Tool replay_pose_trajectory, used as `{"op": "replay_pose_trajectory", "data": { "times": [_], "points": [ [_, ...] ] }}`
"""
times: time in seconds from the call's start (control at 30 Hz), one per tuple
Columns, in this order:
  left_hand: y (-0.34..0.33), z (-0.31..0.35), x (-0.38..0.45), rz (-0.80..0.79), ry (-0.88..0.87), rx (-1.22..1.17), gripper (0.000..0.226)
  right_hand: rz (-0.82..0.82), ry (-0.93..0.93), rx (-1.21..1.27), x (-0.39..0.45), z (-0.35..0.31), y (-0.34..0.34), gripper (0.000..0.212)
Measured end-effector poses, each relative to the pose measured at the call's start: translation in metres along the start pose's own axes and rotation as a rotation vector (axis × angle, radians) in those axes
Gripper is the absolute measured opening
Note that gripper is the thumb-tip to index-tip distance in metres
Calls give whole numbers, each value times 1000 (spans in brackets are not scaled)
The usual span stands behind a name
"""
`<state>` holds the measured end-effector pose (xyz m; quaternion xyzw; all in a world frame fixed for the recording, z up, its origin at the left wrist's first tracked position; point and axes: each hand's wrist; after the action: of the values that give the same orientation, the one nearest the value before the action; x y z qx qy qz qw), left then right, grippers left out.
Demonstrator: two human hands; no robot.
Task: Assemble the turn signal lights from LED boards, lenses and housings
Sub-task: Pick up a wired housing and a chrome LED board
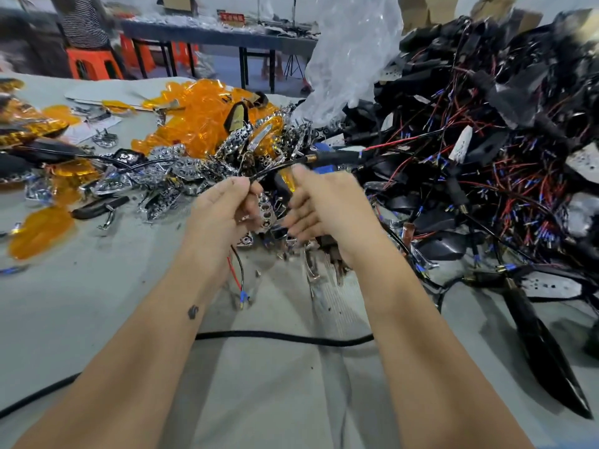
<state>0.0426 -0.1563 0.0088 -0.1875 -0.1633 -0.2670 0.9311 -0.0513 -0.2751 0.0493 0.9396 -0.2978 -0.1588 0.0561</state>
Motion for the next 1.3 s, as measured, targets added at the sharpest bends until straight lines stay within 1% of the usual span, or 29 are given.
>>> {"op": "replay_pose_trajectory", "data": {
  "times": [0.07,0.1,0.13,0.2,0.23,0.27,0.3,0.33,0.4,0.43,0.5,0.53,0.6,0.67,0.7,0.77,0.8,0.83,0.87,0.93,1.0,1.03,1.1,1.2,1.23,1.3],
  "points": [
    [1,2,-6,-49,-20,-11,31,243,4,201,7,4,6,31],
    [1,4,-8,-98,-27,-4,32,314,8,313,10,5,9,31],
    [1,5,-8,-169,-31,16,33,344,7,434,14,7,13,34],
    [3,5,-10,-361,-8,84,30,340,-20,632,20,10,18,44],
    [3,5,-11,-465,37,126,25,346,-38,689,22,11,21,49],
    [2,6,-12,-557,98,169,24,357,-39,739,25,13,23,54],
    [1,5,-13,-624,159,206,27,366,-13,787,26,14,25,56],
    [0,4,-13,-659,199,228,31,369,30,820,27,15,27,54],
    [1,4,-12,-650,212,214,33,322,113,853,28,15,31,40],
    [1,4,-11,-637,199,207,29,268,137,881,27,14,32,35],
    [5,5,-9,-626,160,233,20,159,170,929,27,13,32,33],
    [7,4,-9,-607,148,261,22,142,186,902,27,14,32,33],
    [12,3,-6,-549,133,363,27,205,208,764,27,13,28,37],
    [17,5,-5,-495,90,530,22,303,233,659,26,12,22,41],
    [20,5,-4,-460,53,619,18,325,238,639,25,13,17,41],
    [25,5,-4,-344,-57,718,15,287,245,606,23,14,6,39],
    [26,6,-4,-273,-102,699,16,242,254,582,22,16,-1,38],
    [26,7,-4,-221,-117,619,16,205,263,541,22,18,-8,37],
    [24,8,-3,-202,-106,513,19,198,270,479,21,20,-16,37],
    [17,6,-2,-234,-22,305,23,231,289,324,21,24,-29,38],
    [10,4,0,-248,128,165,25,226,311,176,21,27,-39,39],
    [9,4,0,-263,190,119,28,224,321,90,20,29,-42,39],
    [9,2,-2,-305,216,109,39,217,334,-35,19,30,-44,36],
    [11,0,-4,-275,163,191,19,88,288,-61,17,29,-43,37],
    [11,-1,-3,-252,153,205,21,21,246,-15,16,28,-43,38],
    [11,-2,-2,-209,155,213,26,-76,156,167,16,26,-42,34]
  ]
}}
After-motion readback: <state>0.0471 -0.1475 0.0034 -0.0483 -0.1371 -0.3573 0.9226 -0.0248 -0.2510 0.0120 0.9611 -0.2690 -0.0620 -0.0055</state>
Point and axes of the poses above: each hand's wrist, its own x-axis towards the middle knuckle, its own y-axis out of the back of the hand, z = x × y, and after that the axes turned 15 degrees about -y, right-handed
